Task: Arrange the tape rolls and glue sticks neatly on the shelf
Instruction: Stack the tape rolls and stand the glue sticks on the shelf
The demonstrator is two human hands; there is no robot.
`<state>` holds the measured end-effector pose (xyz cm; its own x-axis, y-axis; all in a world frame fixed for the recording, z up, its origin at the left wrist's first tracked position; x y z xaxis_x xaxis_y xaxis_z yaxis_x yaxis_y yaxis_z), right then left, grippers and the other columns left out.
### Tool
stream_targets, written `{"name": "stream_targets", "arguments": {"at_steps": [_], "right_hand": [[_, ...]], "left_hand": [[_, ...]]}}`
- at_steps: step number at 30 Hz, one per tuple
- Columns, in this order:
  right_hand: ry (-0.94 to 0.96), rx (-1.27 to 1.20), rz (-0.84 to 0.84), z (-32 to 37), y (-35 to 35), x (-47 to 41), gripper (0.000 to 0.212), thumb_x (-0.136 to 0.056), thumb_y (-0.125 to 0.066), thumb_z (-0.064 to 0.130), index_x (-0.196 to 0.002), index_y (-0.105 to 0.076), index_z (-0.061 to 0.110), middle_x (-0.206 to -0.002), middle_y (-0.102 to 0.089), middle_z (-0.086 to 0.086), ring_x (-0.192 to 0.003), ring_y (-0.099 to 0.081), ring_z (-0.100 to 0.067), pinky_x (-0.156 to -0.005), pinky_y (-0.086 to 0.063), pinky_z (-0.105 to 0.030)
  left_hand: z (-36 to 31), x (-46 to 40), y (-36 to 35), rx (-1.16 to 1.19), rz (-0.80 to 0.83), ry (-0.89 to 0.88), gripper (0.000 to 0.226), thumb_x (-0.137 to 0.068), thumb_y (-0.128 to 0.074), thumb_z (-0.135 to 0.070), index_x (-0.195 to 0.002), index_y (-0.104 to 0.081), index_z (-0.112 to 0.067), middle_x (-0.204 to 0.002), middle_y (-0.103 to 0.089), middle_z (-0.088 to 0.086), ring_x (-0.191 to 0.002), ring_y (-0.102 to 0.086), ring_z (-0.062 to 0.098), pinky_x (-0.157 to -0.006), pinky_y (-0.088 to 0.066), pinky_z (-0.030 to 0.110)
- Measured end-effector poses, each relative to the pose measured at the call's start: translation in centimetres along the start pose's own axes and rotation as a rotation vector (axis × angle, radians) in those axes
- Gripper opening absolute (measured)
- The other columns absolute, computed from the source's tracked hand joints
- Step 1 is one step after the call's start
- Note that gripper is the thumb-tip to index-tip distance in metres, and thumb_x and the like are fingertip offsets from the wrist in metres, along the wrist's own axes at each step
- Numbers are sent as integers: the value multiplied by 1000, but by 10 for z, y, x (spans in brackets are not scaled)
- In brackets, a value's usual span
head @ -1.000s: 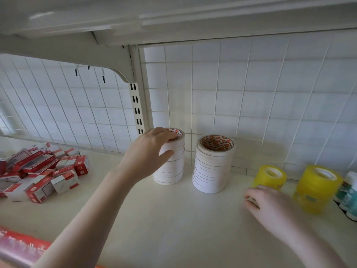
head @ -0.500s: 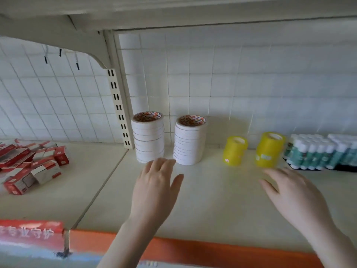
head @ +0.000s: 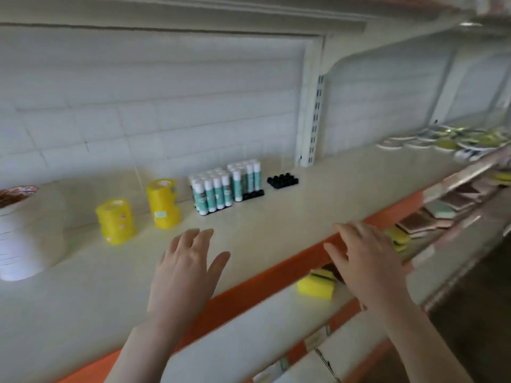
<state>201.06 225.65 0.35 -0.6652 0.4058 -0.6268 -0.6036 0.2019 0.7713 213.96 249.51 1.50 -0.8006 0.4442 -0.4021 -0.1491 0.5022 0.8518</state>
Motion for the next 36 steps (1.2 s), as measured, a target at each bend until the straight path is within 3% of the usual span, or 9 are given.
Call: {"name": "stream_targets", "arguments": {"at_steps": [3,6,8,11,15,30,36], "right_hand": [[-28,5,-35,-75,0,-9,34,-75,-73,28,-101,-67,7,-92,-66,-12,-86,-63,-34,-72,-52,-44],[-47,28,-5,-156,-6,-26,37,-78,-69,31,-108,-65,9,-100,-66,-12,-94,-63,-32,-78,-52,-45],[-49,43,15,-210,-10,-40,39,-80,-66,33,-110,-65,9,-103,-66,-12,-97,-63,-32,-80,-52,-45],[-39,57,57,-284,-13,-60,38,-83,-54,38,-108,-65,12,-102,-65,-9,-95,-63,-29,-79,-52,-42],[-56,62,-14,-366,-15,-93,30,-79,-66,32,-101,-66,13,-91,-66,-4,-86,-64,-25,-73,-51,-35],[-98,-4,15,-597,-116,-249,23,-86,-61,21,-106,-64,8,-99,-65,-10,-89,-61,-32,-74,-50,-42],[-53,-83,28,-673,-142,-308,18,-87,-63,18,-102,-66,8,-95,-67,-9,-89,-60,-30,-74,-47,-37]], "left_hand": [[-70,-19,-40,-3,67,-46,60,-88,-42,-58,-136,-44,-22,-140,-43,2,-132,-35,22,-104,-33,37],[-145,-38,-78,4,46,-51,80,-76,-24,-69,-133,-50,-19,-137,-49,7,-130,-40,27,-102,-36,42],[-194,-53,-103,23,58,-32,76,-80,-32,-69,-135,-47,-19,-139,-47,7,-132,-37,27,-105,-33,41],[-261,-78,-138,52,76,-50,60,-89,-44,-53,-141,-37,-24,-146,-37,1,-138,-26,20,-109,-26,35],[-338,-117,-174,76,84,-69,58,-90,-45,-51,-140,-38,-24,-145,-37,0,-136,-27,20,-108,-26,34],[-525,-282,-328,83,100,-90,58,-91,-41,-55,-140,-38,-24,-147,-36,-1,-136,-27,19,-108,-26,33],[-579,-329,-369,37,49,-5,77,-77,-28,-66,-132,-50,-17,-137,-49,5,-129,-39,26,-102,-33,38]]}}
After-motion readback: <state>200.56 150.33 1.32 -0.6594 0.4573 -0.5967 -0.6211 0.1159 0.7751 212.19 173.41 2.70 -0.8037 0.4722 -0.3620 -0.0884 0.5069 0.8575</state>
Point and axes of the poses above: each hand's wrist, its own x-axis away from the middle knuckle, its own y-axis out of the back of the hand, z = x × y, the point moved 4 cm from there along -x, towards the middle knuckle
